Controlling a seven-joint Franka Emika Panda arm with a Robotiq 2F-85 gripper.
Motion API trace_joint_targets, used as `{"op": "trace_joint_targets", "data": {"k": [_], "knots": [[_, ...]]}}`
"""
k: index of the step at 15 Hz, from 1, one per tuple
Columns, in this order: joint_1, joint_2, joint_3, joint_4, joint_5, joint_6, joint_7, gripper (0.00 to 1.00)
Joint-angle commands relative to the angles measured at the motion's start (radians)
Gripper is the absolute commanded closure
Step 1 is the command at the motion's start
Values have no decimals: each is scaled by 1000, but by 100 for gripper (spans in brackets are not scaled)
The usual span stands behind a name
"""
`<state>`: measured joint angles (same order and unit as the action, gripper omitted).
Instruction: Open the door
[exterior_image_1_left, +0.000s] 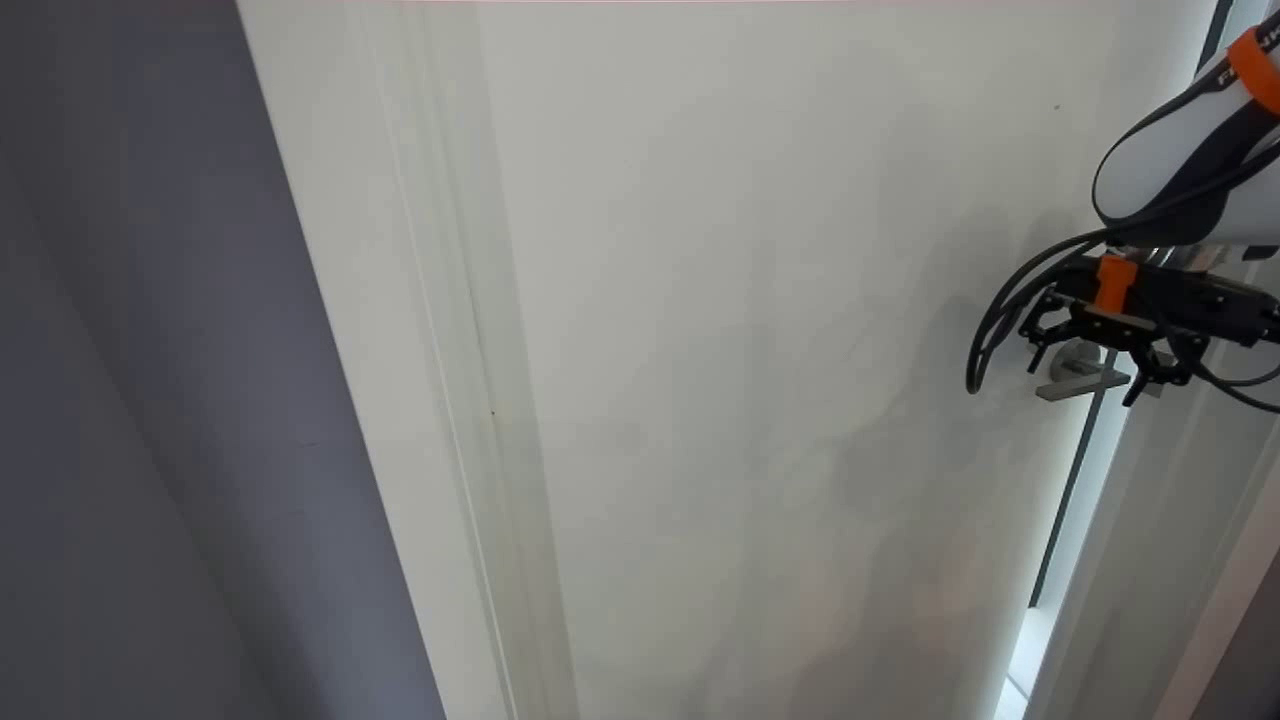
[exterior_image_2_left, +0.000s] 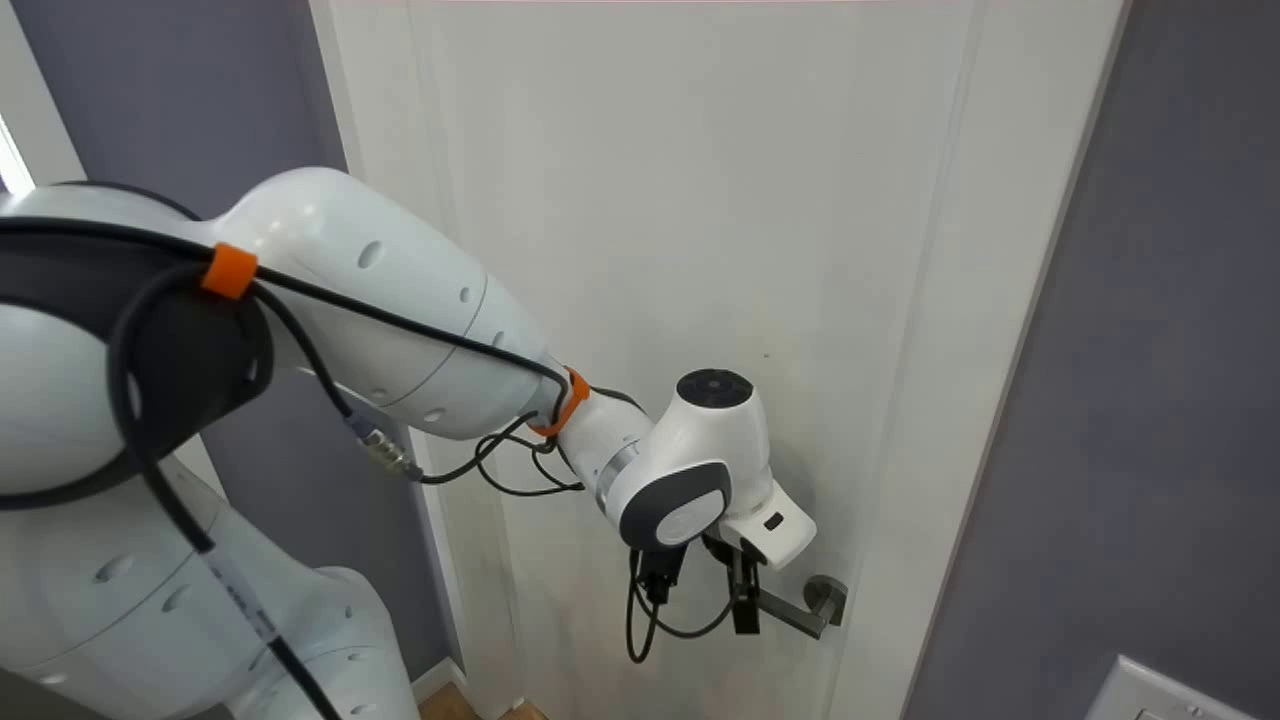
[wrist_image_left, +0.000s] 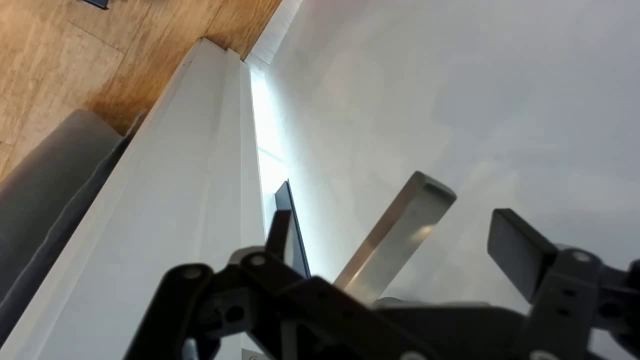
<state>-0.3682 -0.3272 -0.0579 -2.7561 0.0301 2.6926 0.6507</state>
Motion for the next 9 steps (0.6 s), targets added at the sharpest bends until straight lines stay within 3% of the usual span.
{"op": "trace_joint_targets", "data": {"k": [1, 2, 3, 5, 9], "knots": [[-12, 62, -7, 26, 12, 69, 58, 0], [-14, 73, -10, 28, 10, 80, 69, 3], [-11, 82, -15, 31, 15, 87, 73, 26], [-8, 96, -23, 33, 18, 99, 87, 31], [12, 119, -41, 35, 47, 141, 81, 61]]}}
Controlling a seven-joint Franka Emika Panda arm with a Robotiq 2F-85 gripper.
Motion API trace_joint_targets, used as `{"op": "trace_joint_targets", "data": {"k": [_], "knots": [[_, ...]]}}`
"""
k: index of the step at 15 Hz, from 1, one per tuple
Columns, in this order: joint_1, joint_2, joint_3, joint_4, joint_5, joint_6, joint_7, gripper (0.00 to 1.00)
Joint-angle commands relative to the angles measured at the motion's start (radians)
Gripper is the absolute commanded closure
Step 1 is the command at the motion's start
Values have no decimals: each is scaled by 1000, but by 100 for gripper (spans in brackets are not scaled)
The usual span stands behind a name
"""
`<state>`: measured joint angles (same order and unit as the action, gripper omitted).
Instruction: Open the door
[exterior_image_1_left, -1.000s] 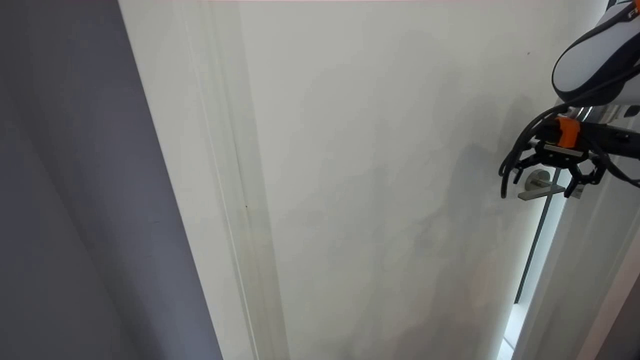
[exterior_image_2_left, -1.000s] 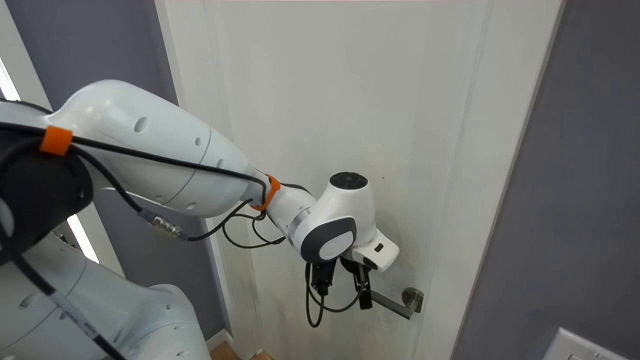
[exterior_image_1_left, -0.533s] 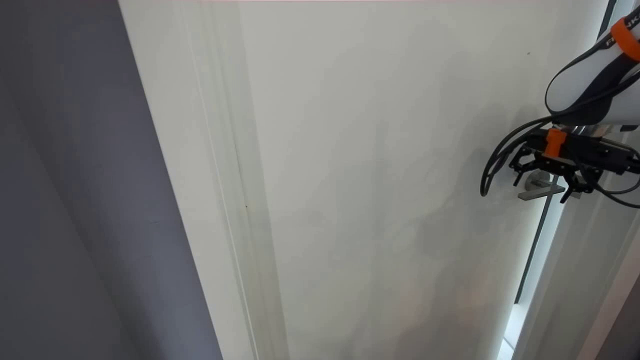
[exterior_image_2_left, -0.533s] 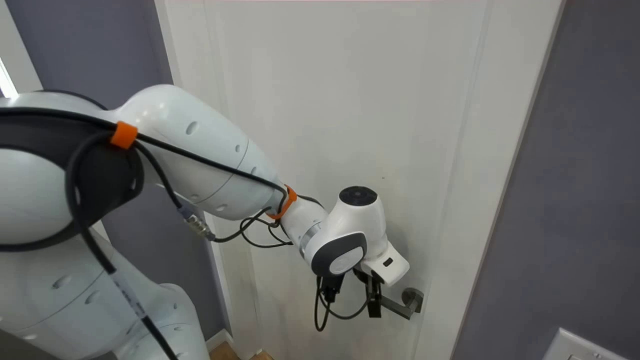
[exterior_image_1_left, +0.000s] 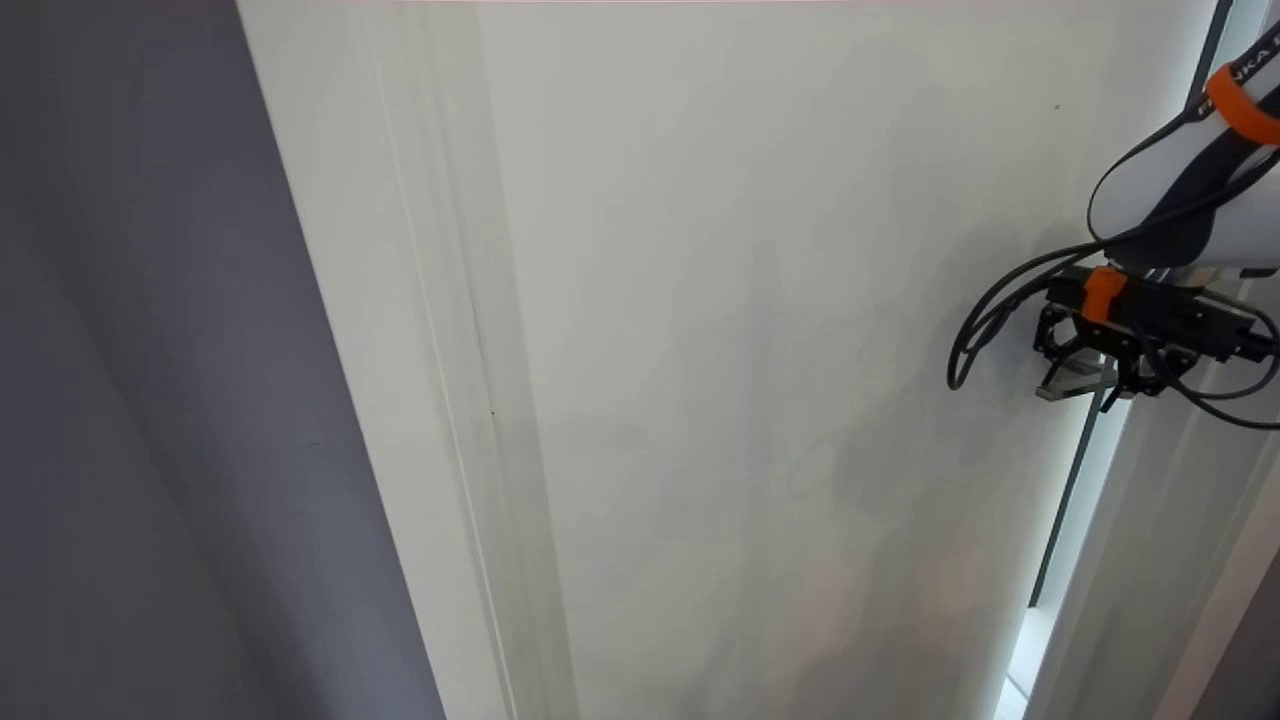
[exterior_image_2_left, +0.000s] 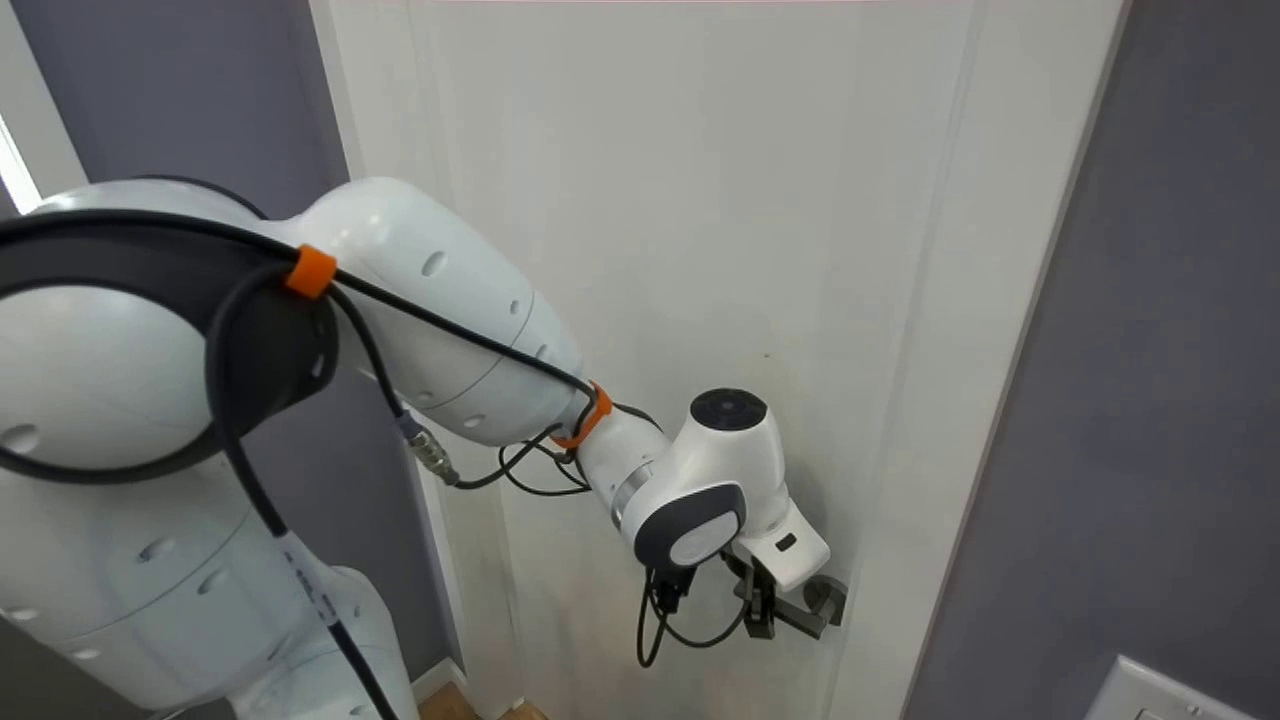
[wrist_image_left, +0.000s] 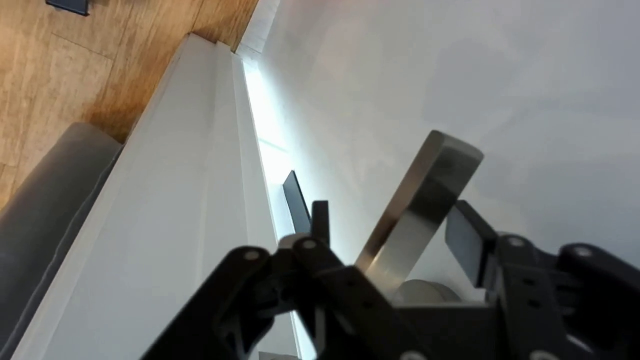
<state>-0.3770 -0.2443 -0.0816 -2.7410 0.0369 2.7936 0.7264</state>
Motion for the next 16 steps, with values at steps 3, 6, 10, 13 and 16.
{"op": "trace_joint_targets", "data": {"k": [3, 6, 10, 13, 16], "knots": [[31, 45, -23, 21, 67, 65, -2, 81], [29, 41, -25, 21, 84, 64, 5, 90], [35, 30, -26, 20, 88, 71, 14, 92], [63, 37, -28, 32, 116, 112, -12, 92], [87, 50, -22, 54, 122, 157, -31, 92]]}}
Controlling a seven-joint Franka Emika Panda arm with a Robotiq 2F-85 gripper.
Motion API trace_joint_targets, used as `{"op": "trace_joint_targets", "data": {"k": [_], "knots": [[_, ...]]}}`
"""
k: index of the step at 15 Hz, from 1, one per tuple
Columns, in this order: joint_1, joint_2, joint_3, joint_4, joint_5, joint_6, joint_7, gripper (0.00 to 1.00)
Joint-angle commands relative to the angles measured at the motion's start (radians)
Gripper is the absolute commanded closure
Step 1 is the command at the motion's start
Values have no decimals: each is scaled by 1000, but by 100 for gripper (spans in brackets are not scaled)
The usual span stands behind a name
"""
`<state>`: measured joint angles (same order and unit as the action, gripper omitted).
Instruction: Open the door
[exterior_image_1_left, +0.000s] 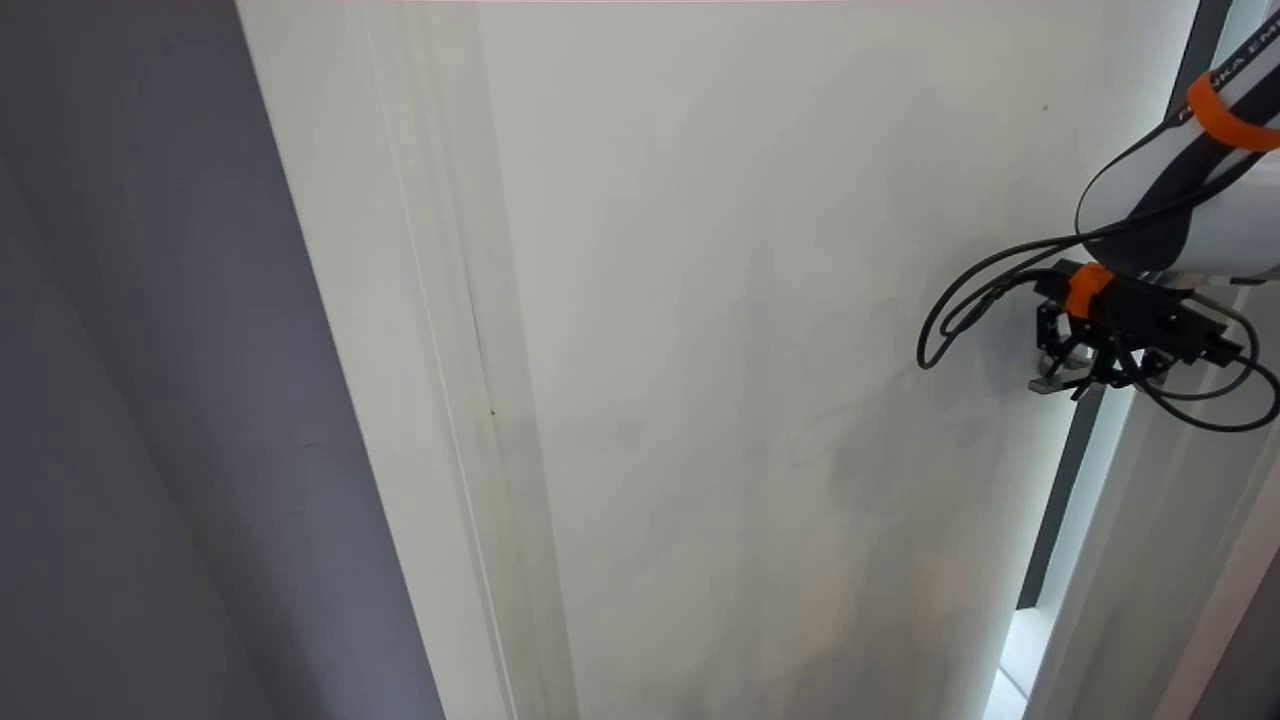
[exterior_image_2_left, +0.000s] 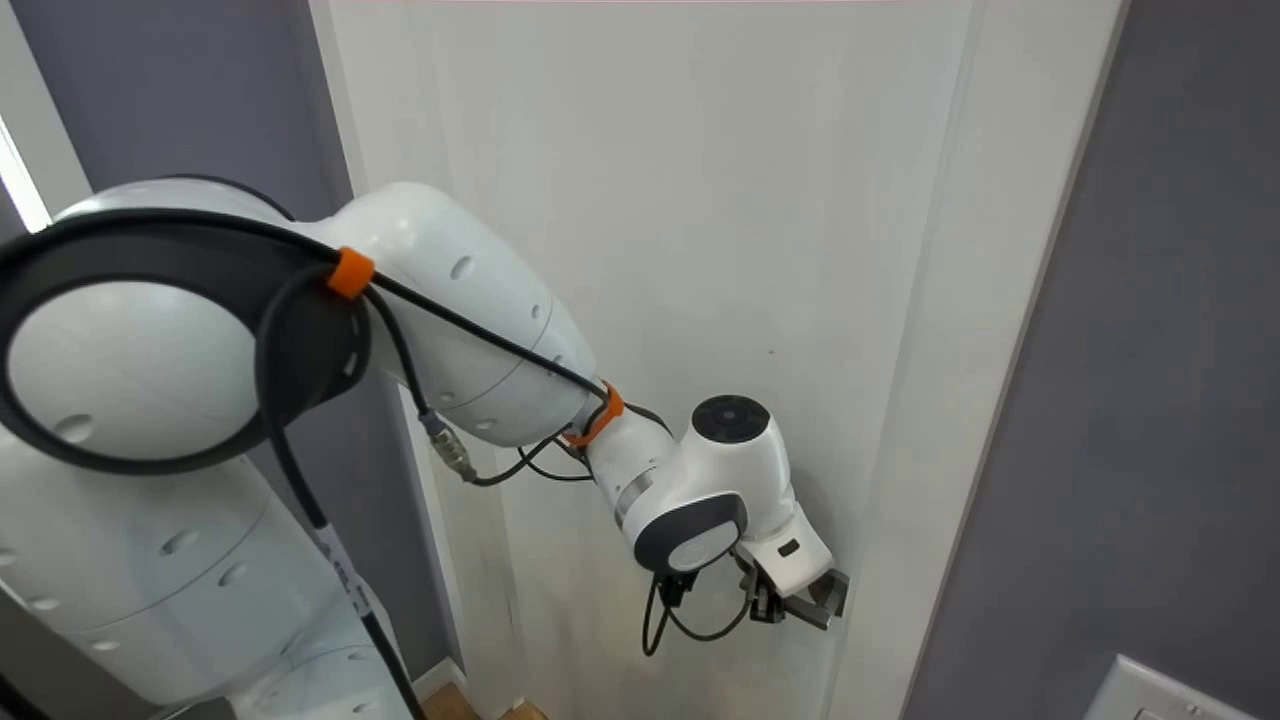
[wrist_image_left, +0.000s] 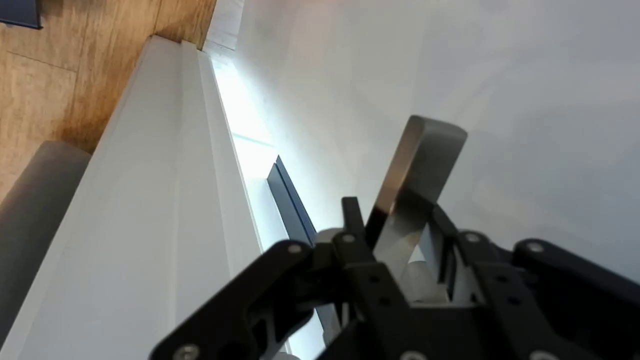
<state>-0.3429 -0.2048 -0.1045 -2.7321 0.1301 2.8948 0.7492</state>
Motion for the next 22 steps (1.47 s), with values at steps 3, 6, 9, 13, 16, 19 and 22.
{"op": "trace_joint_targets", "data": {"k": [3, 6, 9, 13, 16, 19, 22], "knots": [[78, 40, 2, 69, 38, 89, -80, 92], [94, 72, 1, 102, 41, 104, -103, 92], [110, 98, -5, 142, 53, 106, -135, 92], [141, 129, -9, 192, 103, 94, -191, 92], [151, 149, -6, 219, 128, 90, -222, 92], [157, 172, -5, 247, 129, 91, -234, 92], [163, 186, -3, 267, 135, 91, -242, 92]]}}
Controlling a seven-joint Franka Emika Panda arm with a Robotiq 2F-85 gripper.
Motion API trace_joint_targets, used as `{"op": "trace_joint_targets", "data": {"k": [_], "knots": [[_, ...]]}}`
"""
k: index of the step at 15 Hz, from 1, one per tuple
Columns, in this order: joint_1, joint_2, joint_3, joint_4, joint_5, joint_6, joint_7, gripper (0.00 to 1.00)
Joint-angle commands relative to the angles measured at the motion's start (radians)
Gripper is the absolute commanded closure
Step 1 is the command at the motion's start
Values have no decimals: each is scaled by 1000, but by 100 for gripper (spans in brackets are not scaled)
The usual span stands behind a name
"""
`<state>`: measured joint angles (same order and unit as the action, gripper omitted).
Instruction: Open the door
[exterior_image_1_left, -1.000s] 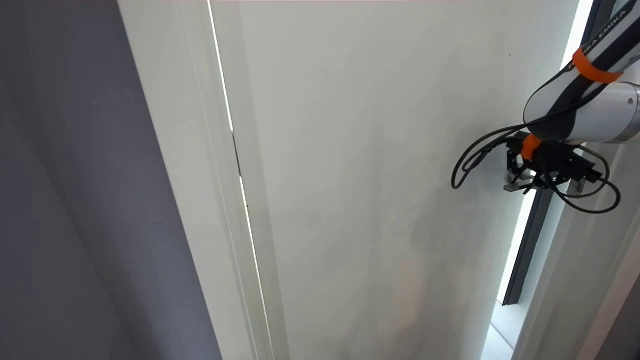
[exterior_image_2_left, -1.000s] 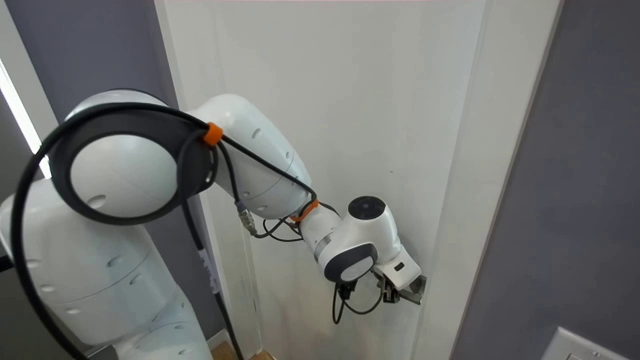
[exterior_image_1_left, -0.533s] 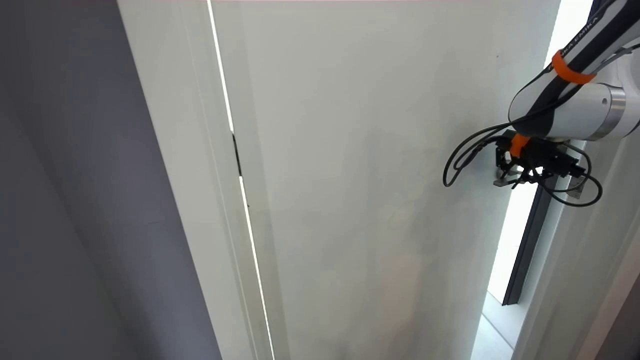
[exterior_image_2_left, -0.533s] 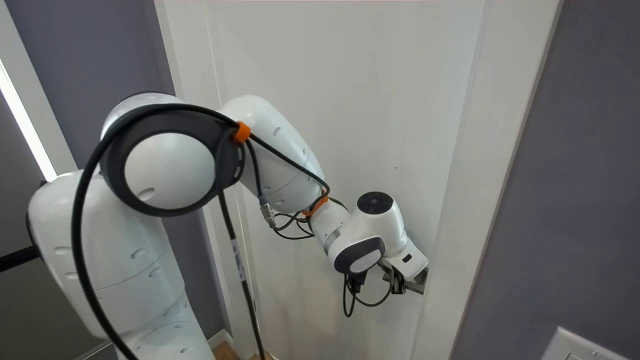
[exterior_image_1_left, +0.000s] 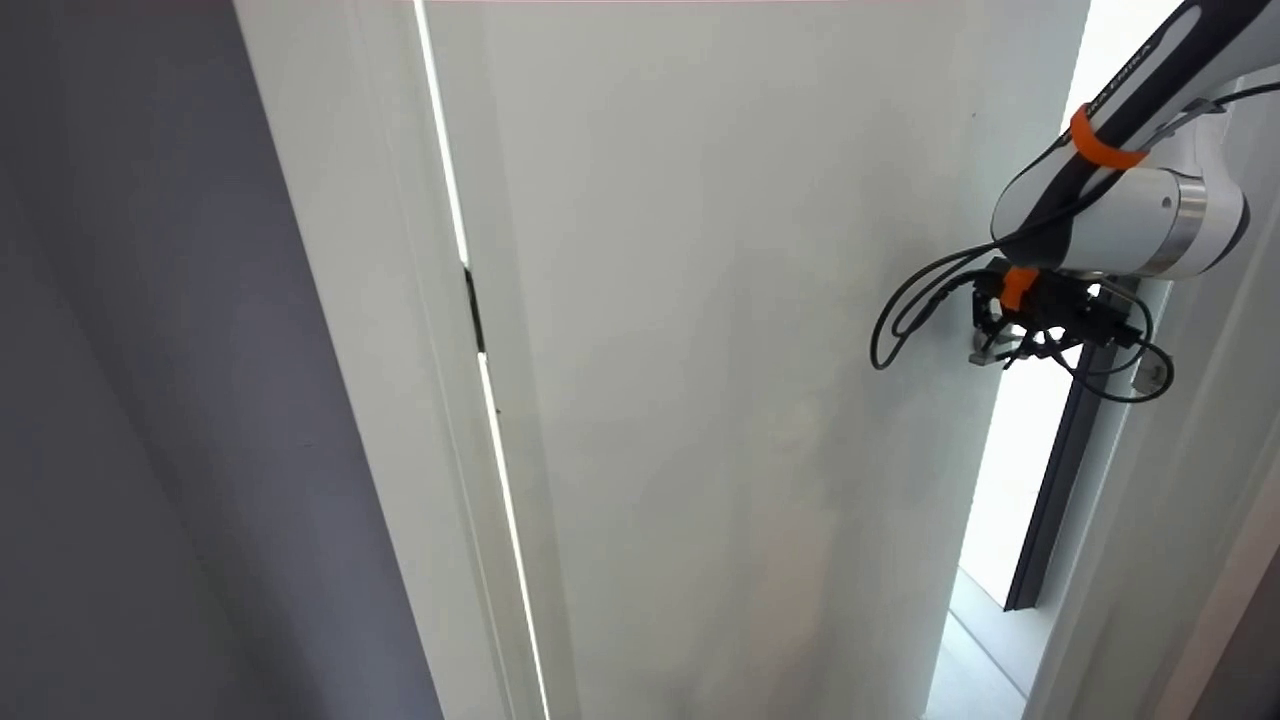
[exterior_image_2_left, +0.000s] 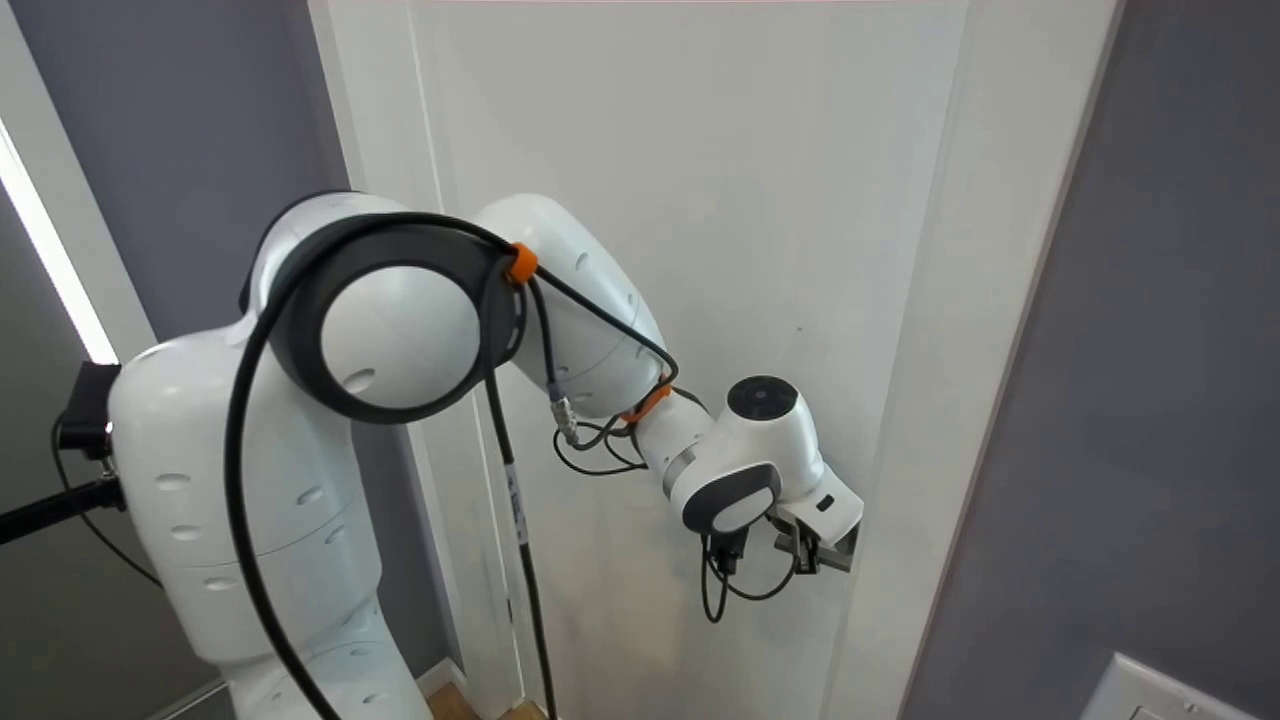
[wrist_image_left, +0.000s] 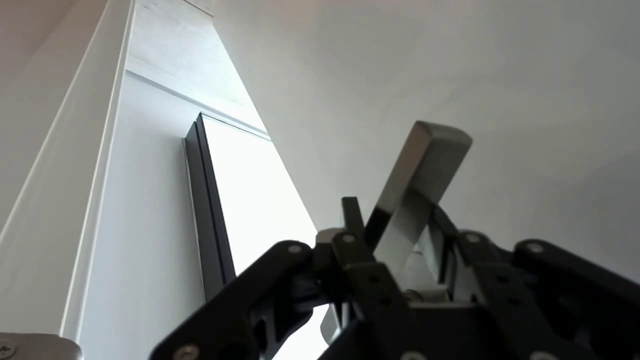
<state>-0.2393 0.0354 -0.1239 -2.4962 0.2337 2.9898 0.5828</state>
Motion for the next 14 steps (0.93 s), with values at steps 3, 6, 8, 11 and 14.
{"op": "trace_joint_targets", "data": {"k": [3, 6, 8, 11, 14], "knots": [[66, -35, 17, 56, 24, -7, -76, 92], [72, -22, 18, 75, 23, -5, -75, 92], [75, -16, 20, 83, 27, -4, -79, 92], [77, -7, 23, 89, 37, 1, -89, 92], [76, -5, 28, 89, 51, 6, -104, 92]]}}
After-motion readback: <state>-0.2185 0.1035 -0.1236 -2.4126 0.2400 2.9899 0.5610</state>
